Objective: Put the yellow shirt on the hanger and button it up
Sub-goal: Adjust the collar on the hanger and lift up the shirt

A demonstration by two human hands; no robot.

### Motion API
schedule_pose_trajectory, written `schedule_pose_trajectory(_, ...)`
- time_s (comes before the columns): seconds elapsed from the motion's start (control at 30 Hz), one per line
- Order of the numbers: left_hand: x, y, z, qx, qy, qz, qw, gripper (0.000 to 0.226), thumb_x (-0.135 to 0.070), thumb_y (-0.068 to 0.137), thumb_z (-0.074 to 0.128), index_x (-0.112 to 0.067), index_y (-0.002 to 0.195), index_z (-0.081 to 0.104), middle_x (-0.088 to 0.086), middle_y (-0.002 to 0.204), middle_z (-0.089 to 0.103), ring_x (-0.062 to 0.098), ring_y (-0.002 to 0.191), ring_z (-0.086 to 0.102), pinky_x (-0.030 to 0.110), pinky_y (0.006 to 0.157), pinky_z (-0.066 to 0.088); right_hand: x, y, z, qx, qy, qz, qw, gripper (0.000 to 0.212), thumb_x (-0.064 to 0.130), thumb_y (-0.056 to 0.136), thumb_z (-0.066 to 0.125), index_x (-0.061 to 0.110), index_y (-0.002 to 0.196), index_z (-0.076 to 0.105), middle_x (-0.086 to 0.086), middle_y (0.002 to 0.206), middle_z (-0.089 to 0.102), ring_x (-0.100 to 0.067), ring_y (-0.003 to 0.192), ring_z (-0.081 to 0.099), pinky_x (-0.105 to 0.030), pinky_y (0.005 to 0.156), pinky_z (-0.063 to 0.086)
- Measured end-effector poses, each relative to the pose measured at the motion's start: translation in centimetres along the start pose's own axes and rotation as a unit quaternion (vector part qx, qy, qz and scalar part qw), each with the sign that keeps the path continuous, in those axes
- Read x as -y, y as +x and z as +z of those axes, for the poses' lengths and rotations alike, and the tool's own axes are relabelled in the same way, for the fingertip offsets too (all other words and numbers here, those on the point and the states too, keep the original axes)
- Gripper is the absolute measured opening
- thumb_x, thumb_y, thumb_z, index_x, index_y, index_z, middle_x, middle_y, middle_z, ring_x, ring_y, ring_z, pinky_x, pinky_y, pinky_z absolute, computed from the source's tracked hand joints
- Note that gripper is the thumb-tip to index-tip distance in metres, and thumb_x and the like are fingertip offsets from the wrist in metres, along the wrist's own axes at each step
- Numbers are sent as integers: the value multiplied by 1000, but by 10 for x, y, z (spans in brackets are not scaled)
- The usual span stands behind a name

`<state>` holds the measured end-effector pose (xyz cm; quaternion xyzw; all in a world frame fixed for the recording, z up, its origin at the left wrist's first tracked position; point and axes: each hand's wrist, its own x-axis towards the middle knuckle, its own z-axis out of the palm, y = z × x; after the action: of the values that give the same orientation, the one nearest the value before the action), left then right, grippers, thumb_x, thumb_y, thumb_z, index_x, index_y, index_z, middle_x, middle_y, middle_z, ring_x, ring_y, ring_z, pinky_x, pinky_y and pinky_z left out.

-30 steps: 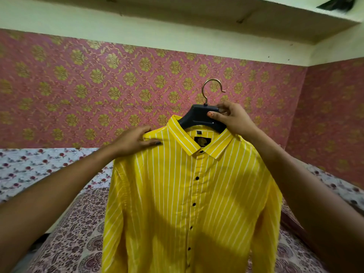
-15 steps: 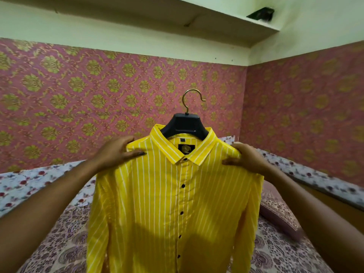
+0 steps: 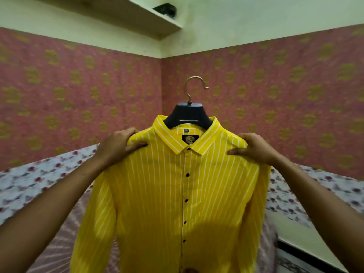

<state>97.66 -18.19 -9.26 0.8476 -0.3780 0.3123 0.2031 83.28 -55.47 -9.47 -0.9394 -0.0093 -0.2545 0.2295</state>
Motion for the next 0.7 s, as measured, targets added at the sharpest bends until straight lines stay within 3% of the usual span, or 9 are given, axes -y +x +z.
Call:
schedule_pose_trajectory(0.1, -46, 32, 36, 4, -44, 38, 998, 65, -77, 65, 36, -19, 88, 55, 13, 84, 67, 34, 81, 63, 33, 54, 31, -32, -36, -45, -17, -13, 46, 999, 28, 32, 70, 80, 28, 66, 52, 11, 68, 58, -4, 67, 53, -30, 60, 38)
schedule_pose_trajectory(0.33, -194, 102, 116, 15, -129, 112, 985, 70, -81, 61, 36, -24, 94, 57, 7, 89, 70, 33, 87, 65, 38, 64, 46, -125, -132, -160, -65, -75, 144, 985, 32, 34, 69, 80, 10, 77, 61, -5, 76, 63, -17, 76, 58, -37, 66, 40)
schedule_pose_trajectory(0.47, -292, 134, 162, 7, -165, 149, 975, 72, -83, 59, 33, -26, 96, 57, 7, 92, 70, 33, 90, 65, 37, 64, 44, -173, -192, -232, -87, -100, 189, 973, 36, 37, 69, 80, 8, 85, 64, -8, 83, 68, -20, 83, 63, -40, 71, 46)
schedule_pose_trajectory(0.6, -399, 163, 205, 17, -206, 180, 962, 63, -77, 68, 51, -22, 98, 56, 11, 93, 69, 35, 90, 64, 38, 64, 44, -208, -254, -305, -113, -133, 241, 955, 25, 34, 70, 79, 19, 75, 61, 3, 71, 61, -10, 69, 55, -33, 63, 39)
schedule_pose_trajectory(0.7, -472, 179, 234, 27, -237, 189, 953, 50, -62, 73, 58, -16, 93, 53, 15, 88, 67, 38, 87, 63, 42, 66, 45, -230, -294, -350, -133, -165, 274, 938, 24, 34, 70, 79, 19, 80, 64, 0, 76, 65, -12, 73, 58, -35, 64, 42)
